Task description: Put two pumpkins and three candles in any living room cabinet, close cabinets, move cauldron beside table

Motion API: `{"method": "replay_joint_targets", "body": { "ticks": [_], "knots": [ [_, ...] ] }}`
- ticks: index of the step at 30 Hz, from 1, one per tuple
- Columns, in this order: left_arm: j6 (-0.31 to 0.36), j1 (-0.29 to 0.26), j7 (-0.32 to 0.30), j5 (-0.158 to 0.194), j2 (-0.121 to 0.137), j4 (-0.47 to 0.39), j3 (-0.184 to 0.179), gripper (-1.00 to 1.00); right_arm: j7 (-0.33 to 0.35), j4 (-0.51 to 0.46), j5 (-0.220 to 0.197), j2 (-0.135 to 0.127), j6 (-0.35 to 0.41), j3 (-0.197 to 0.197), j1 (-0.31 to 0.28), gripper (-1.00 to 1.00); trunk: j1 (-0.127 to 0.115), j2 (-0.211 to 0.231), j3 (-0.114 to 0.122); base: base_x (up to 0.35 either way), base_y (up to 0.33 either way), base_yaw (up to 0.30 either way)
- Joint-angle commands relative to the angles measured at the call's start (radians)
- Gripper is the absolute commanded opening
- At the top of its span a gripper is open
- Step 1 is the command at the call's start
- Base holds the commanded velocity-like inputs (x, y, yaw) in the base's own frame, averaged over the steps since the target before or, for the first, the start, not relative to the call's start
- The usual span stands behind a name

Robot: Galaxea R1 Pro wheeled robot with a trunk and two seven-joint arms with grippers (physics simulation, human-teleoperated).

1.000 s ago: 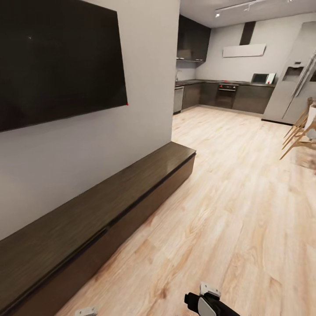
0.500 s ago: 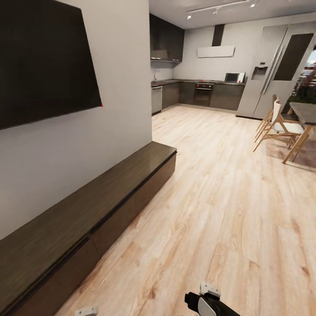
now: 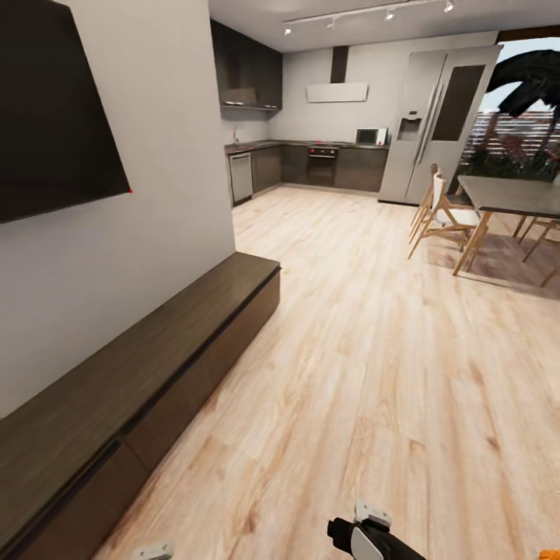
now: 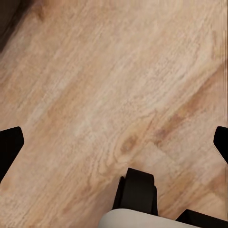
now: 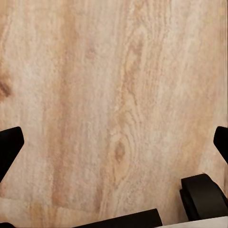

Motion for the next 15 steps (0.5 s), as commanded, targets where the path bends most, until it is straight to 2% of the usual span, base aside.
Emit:
{"method": "replay_joint_targets", "body": {
  "ticks": [1,15],
  "knots": [
    [0.000,0.000,0.000,0.000,0.000,0.000,0.000,1.00,0.000,0.000,0.000,0.000,0.000,0.000,0.000,1.00,0.000,0.000,0.000,0.000,0.000,-0.287],
    [0.000,0.000,0.000,0.000,0.001,0.000,0.001,1.00,0.000,0.000,-0.002,0.000,0.000,0.000,0.000,1.00,0.000,0.000,0.000,0.000,0.000,-0.287]
  ]
}}
